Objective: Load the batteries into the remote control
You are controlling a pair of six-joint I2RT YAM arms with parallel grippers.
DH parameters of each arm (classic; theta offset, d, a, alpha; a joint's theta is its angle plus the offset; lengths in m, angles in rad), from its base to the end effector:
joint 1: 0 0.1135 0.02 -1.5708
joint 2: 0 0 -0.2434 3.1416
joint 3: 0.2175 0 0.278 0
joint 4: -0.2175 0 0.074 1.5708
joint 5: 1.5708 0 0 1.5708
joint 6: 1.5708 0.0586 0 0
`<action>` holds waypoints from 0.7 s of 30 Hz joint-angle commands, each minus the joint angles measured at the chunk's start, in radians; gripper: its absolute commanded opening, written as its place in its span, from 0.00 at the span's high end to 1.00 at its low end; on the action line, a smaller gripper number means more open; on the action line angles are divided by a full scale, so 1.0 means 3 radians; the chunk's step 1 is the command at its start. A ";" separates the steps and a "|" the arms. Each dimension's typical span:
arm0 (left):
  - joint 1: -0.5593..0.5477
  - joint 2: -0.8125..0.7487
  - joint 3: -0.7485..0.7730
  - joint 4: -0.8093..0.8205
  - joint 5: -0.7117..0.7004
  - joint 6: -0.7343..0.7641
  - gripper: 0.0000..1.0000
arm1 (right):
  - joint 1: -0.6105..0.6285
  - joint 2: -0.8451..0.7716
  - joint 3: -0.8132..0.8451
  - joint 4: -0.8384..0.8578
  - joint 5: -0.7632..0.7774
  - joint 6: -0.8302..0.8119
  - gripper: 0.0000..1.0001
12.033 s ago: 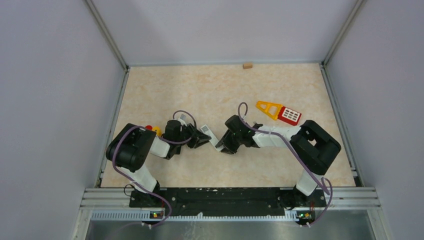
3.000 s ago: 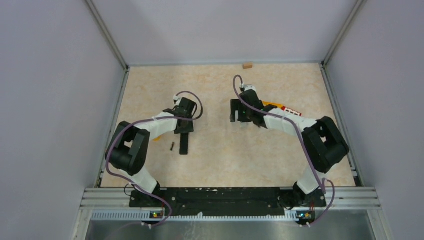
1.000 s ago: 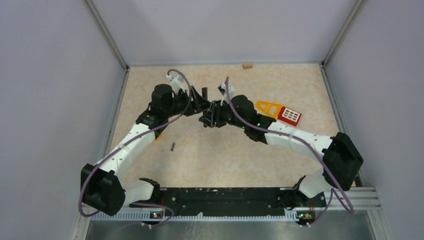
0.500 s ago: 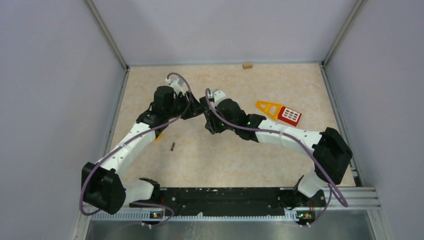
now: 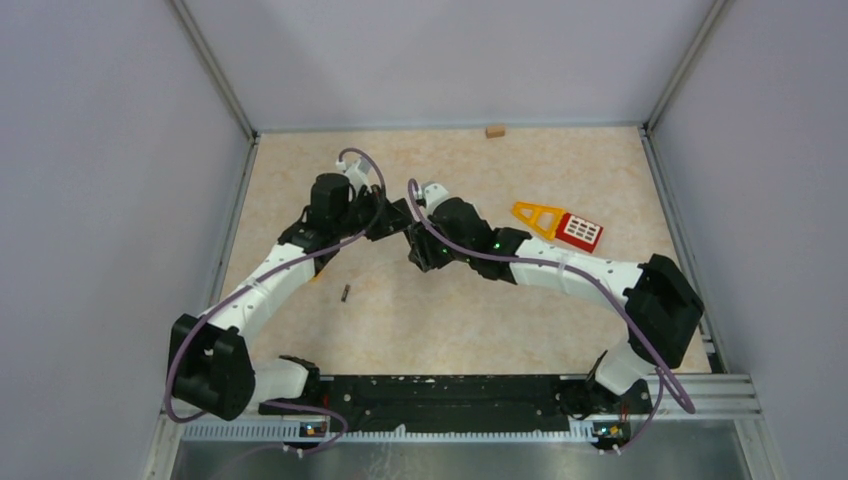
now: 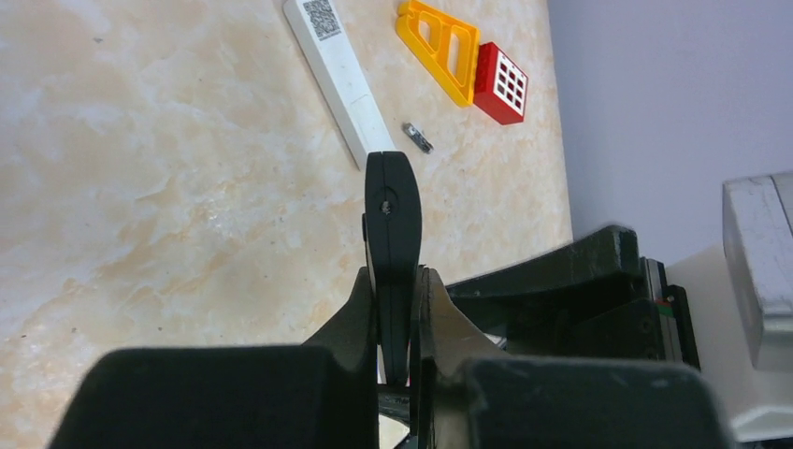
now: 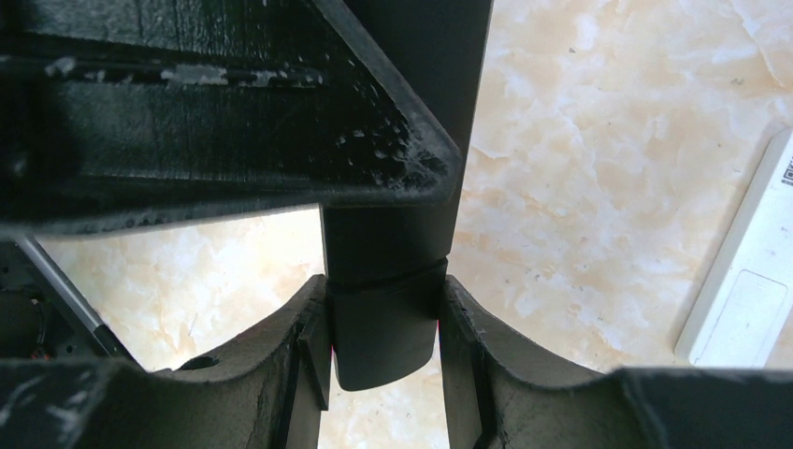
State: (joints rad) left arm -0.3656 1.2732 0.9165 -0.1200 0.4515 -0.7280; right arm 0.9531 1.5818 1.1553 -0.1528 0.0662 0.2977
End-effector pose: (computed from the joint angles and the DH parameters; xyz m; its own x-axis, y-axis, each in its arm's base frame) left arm 0.3052 -0.1442 0.2495 -0.7748 -0.3444 -0.5301 0.2253 0.6330 -0.7406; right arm 0.2380 0.3283 0.2267 -0.5323 -0.2439 -0.8107 -0.6540 0.7265 0.2108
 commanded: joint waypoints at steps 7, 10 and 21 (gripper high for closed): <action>0.0330 -0.0146 -0.0164 0.1147 0.0953 -0.0371 1.00 | -0.0420 -0.0933 -0.0391 0.0376 -0.0641 0.1190 0.10; 0.0396 -0.0185 -0.0222 0.1550 0.1136 -0.0612 1.00 | -0.0554 -0.1240 -0.0748 0.0855 -0.0713 0.1688 0.10; 0.0478 -0.0462 -0.0238 0.0692 0.0332 0.0002 1.00 | -0.0560 -0.1193 -0.1041 0.0995 -0.0442 0.1790 0.30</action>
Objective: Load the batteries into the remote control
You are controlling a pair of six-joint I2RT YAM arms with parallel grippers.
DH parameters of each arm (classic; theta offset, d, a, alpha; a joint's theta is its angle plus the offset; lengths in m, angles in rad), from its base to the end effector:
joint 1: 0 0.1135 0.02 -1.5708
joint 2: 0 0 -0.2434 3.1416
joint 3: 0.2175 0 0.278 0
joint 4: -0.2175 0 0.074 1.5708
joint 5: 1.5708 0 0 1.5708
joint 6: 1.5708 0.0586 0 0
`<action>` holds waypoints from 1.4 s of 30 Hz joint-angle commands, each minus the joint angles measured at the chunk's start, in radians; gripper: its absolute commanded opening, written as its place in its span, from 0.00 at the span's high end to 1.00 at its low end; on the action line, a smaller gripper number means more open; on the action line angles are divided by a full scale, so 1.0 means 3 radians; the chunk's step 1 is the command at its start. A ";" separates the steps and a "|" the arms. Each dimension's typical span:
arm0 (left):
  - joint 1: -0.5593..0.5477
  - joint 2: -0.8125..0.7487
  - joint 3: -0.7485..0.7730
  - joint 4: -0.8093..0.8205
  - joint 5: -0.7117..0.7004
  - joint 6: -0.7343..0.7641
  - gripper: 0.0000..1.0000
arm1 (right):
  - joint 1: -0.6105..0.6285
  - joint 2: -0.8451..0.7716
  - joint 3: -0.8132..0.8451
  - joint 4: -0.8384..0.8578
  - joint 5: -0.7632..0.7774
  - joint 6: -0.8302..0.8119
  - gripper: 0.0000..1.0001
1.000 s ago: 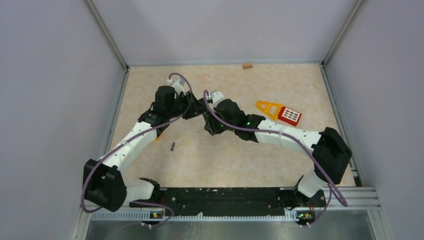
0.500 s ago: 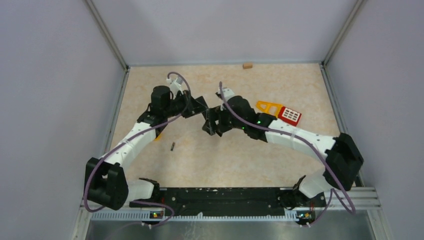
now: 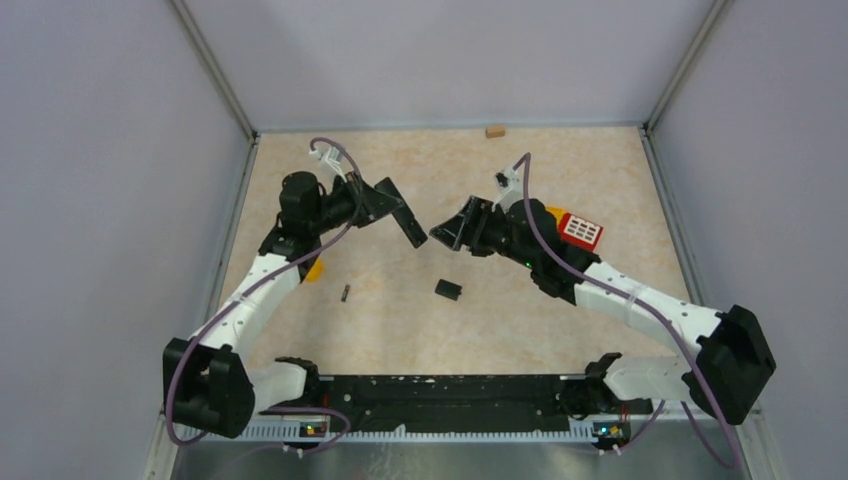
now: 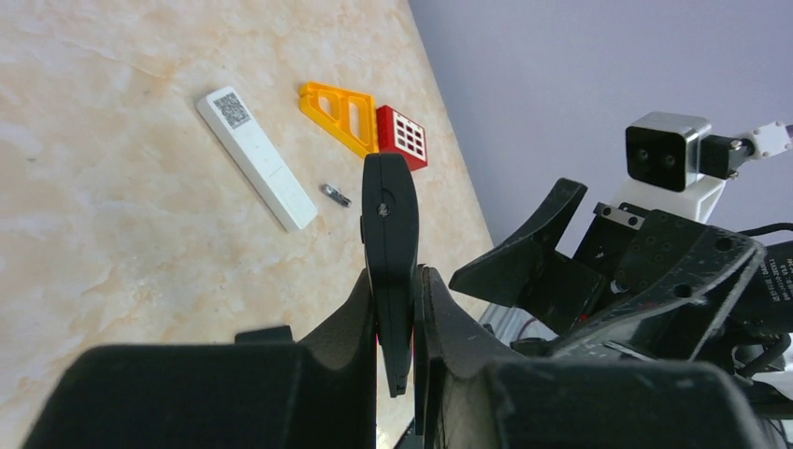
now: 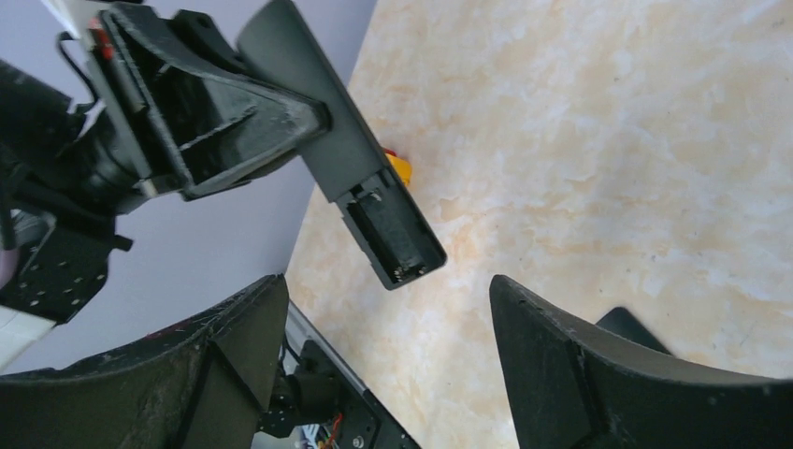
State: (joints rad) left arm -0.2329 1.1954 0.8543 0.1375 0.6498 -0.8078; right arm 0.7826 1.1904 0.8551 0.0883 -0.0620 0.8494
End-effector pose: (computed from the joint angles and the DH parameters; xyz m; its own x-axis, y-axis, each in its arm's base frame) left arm 0.3079 -0.1095 0.2813 -0.6855 -0.4288 -0.5884 0.3832 0.4746 -0.7924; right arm 0.2344 0.2382 0.2744 -0.6749 0.3858 -0.6290 -0.3627 0.5689 0.7381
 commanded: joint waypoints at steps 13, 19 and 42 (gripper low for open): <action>0.0050 -0.1104 0.0146 -0.1833 -0.3698 0.0483 1.00 | 0.0800 0.1701 0.0993 -0.0442 0.0854 -0.0263 0.48; 0.0050 -0.1440 0.0366 -0.2136 -0.4521 0.0601 1.00 | 0.1184 0.2506 0.1774 -0.0626 0.1283 -0.0193 0.43; 0.0118 -0.1758 0.0604 -0.2517 -0.4933 0.0806 1.00 | 0.1710 0.4267 0.4053 -0.2041 0.2168 -0.0628 0.50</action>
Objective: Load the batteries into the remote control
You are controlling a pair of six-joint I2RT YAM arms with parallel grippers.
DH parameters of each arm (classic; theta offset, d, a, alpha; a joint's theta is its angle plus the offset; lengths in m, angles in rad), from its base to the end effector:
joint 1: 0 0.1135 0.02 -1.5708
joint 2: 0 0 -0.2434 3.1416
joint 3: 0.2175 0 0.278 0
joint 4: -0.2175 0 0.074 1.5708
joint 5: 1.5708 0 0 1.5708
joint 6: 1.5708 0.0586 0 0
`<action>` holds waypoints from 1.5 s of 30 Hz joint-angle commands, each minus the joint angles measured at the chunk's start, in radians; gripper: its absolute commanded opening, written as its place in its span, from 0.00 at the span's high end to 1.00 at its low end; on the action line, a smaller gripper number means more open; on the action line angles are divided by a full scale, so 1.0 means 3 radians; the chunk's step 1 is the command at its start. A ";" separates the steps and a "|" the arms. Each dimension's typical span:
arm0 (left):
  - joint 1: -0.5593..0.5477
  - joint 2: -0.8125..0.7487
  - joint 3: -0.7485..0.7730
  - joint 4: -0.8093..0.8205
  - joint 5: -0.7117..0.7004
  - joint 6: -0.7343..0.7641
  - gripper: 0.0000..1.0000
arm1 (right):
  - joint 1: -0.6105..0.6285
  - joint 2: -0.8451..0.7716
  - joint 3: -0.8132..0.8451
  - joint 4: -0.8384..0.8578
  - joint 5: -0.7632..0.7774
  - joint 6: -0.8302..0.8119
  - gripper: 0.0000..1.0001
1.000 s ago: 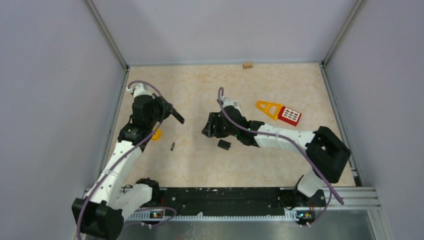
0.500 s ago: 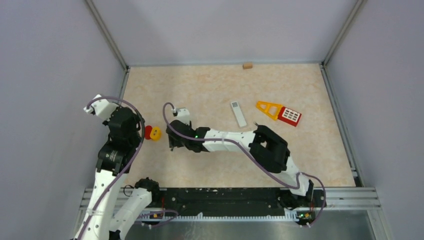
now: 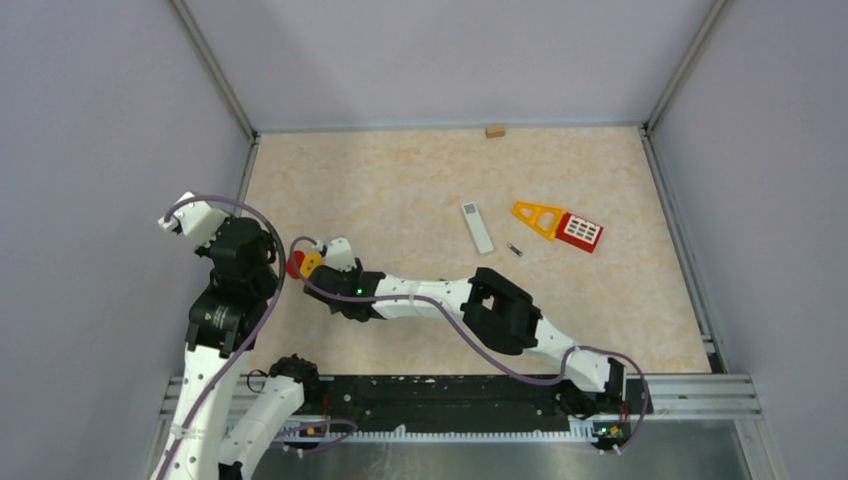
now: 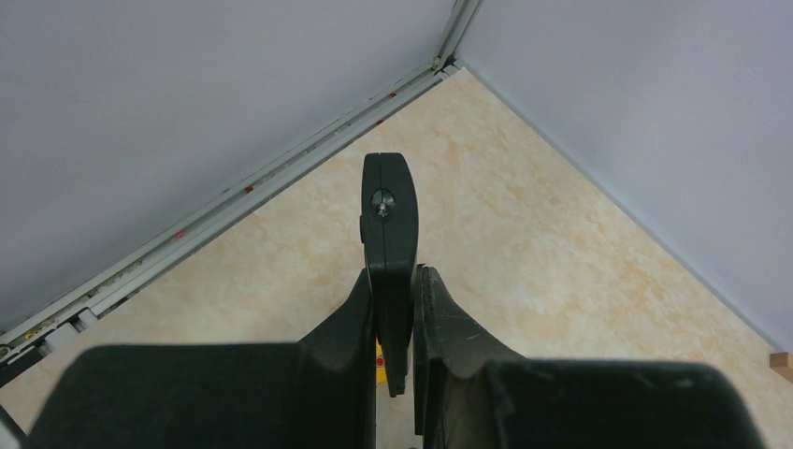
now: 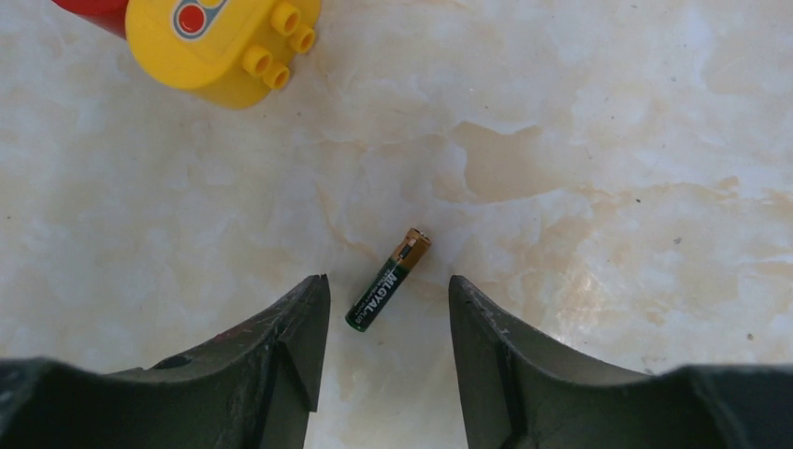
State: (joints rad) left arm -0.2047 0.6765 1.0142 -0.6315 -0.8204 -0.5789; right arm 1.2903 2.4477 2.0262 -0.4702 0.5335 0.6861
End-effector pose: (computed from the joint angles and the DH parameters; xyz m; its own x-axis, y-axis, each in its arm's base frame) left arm 0.1806 0.0063 0.3794 0.0618 -0.3939 -0.9171 -0.6129 0.7102 -0.3464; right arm 0.1830 0.5275 0.1160 -0.6348 -0.2331 -0.7367 -0.4353 0.8956 0.0917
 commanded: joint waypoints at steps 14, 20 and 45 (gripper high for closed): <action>0.0038 -0.0036 -0.0006 0.0151 0.0099 0.0038 1.00 | 0.0000 -0.0037 -0.0153 -0.0175 0.0413 -0.0234 0.79; 0.0038 -0.0059 -0.0004 0.0166 0.0182 0.0065 1.00 | -0.0099 -0.0007 -0.0212 -0.0207 0.0172 -0.0116 0.89; 0.0028 0.1023 -0.0300 0.1990 0.5010 0.0205 1.00 | -0.1084 -0.4014 -0.3472 0.1969 -0.1132 -0.0908 1.00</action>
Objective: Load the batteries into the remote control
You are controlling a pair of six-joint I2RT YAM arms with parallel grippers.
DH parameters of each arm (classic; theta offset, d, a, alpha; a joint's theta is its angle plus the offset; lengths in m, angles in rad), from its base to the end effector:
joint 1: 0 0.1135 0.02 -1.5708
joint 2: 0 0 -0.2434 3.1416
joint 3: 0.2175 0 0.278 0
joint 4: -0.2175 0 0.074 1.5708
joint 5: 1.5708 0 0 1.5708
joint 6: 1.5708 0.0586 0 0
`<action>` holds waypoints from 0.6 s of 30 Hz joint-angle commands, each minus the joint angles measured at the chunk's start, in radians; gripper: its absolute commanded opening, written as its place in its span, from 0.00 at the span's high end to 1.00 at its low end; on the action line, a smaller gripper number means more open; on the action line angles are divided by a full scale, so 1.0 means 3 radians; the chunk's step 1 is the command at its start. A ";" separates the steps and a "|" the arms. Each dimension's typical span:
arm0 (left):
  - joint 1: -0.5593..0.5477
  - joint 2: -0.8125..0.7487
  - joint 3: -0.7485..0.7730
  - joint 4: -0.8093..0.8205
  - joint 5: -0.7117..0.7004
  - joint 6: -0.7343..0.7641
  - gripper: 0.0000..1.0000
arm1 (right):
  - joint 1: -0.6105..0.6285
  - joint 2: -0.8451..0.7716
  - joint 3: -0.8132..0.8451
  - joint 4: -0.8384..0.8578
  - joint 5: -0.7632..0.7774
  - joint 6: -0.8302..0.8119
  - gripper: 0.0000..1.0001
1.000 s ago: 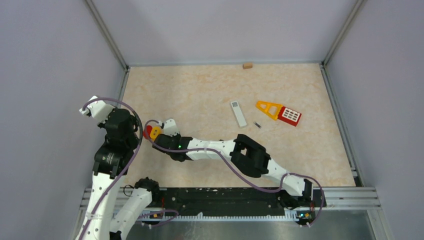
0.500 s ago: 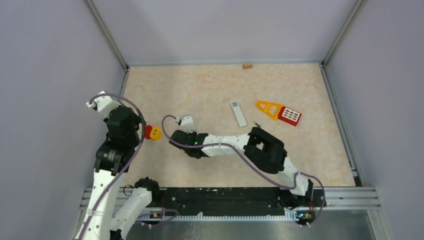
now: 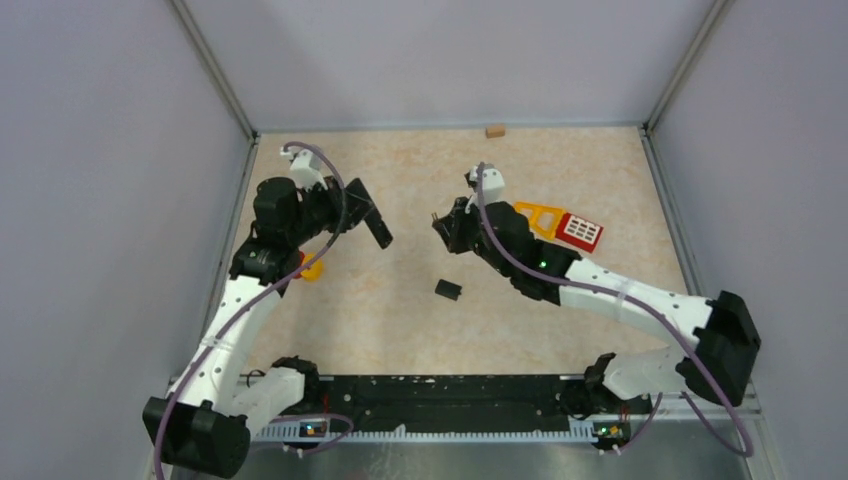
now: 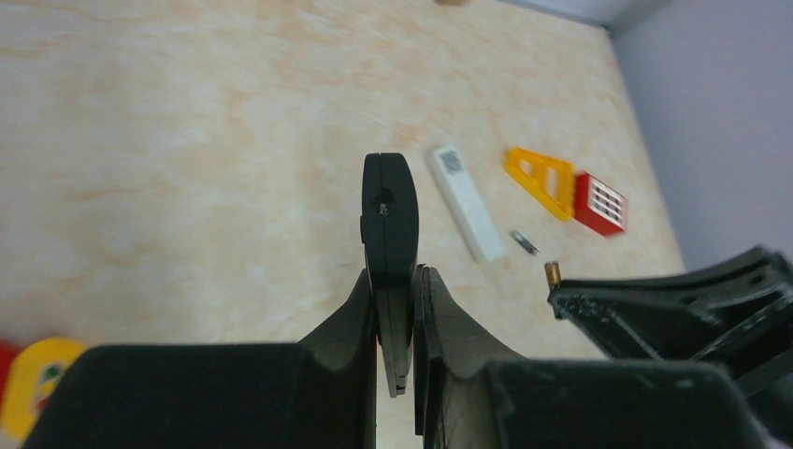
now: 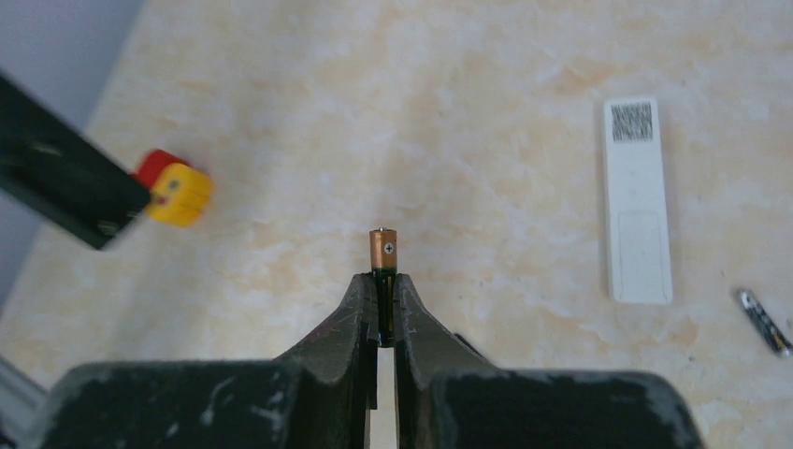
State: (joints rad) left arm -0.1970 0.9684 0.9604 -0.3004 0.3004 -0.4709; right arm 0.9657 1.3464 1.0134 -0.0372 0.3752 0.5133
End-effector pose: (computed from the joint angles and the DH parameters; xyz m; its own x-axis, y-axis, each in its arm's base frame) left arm 0.2691 -0.0714 0.3324 -0.4755 -0.3470 -0.8084 0.2780 0.8126 -0.5123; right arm 0.2235 0.2853 0.2723 -0.4596 0.1387 -0.8772 -0.3963 0.8520 0.3423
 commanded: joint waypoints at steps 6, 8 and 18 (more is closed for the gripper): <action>-0.0026 0.0143 -0.0317 0.1769 0.1873 -0.0698 1.00 | -0.0002 -0.0685 -0.0167 0.0899 -0.1275 -0.0481 1.00; -0.0028 0.0172 -0.0345 0.1880 0.1862 -0.0891 1.00 | -0.0001 -0.0688 -0.0162 0.0955 -0.1430 -0.0491 1.00; -0.0028 0.0429 -0.0557 0.2495 0.1933 -0.2026 1.00 | 0.0004 -0.0649 -0.0136 0.1013 -0.1533 -0.0544 1.00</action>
State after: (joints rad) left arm -0.2043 1.0763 0.8268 0.2909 0.8455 -0.9119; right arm 0.9657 1.1564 0.9730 0.2028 -0.0624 0.3744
